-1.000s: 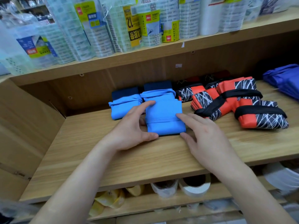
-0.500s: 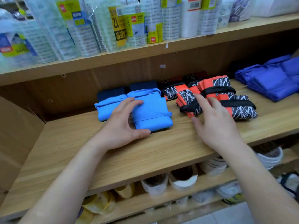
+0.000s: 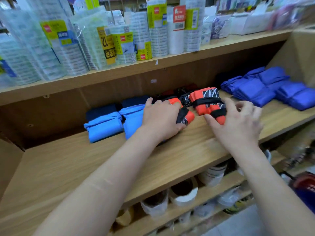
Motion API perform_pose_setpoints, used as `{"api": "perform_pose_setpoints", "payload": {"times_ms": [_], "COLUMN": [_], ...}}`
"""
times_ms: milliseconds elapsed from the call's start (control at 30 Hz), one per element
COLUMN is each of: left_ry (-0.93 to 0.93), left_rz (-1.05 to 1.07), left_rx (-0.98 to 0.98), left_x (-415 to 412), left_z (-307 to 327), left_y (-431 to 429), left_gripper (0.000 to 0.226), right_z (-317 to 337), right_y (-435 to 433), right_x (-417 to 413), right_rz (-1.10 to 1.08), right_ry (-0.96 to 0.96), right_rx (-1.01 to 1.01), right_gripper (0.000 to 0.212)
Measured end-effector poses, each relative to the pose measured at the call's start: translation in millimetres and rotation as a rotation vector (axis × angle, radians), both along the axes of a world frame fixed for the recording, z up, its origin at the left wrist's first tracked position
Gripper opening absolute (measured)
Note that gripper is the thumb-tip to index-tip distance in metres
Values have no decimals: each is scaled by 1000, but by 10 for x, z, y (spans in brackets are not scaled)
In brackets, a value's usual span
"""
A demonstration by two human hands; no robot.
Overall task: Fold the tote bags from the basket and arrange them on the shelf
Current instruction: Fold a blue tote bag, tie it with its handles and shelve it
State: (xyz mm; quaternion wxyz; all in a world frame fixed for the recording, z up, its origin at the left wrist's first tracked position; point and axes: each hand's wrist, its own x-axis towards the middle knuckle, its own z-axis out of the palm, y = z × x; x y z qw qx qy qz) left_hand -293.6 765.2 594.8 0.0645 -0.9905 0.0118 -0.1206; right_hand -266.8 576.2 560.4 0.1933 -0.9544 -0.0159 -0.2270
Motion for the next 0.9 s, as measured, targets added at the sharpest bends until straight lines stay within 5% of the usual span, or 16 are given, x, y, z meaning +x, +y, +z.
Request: {"api": "perform_pose_setpoints", "payload": {"times_ms": [100, 400, 667, 900], "left_ry": [-23, -57, -328, -155], "left_rz": [-42, -84, -306, -633], "left_rx": [-54, -147, -353, -332], "left_x": [66, 98, -477, -888], "left_z": [-24, -96, -251, -627], "left_y": [4, 53, -332, -956], "left_gripper": [43, 42, 20, 21], "right_z": [-27, -164, -351, -675], "right_y": [-161, -332, -826, -1776], "right_x": [171, 121, -580, -1047], "right_rz": [-8, 181, 275, 235], "right_ry": [296, 201, -38, -16], "right_rx": [-7, 118, 329, 110], "right_gripper": [78, 86, 47, 32]}}
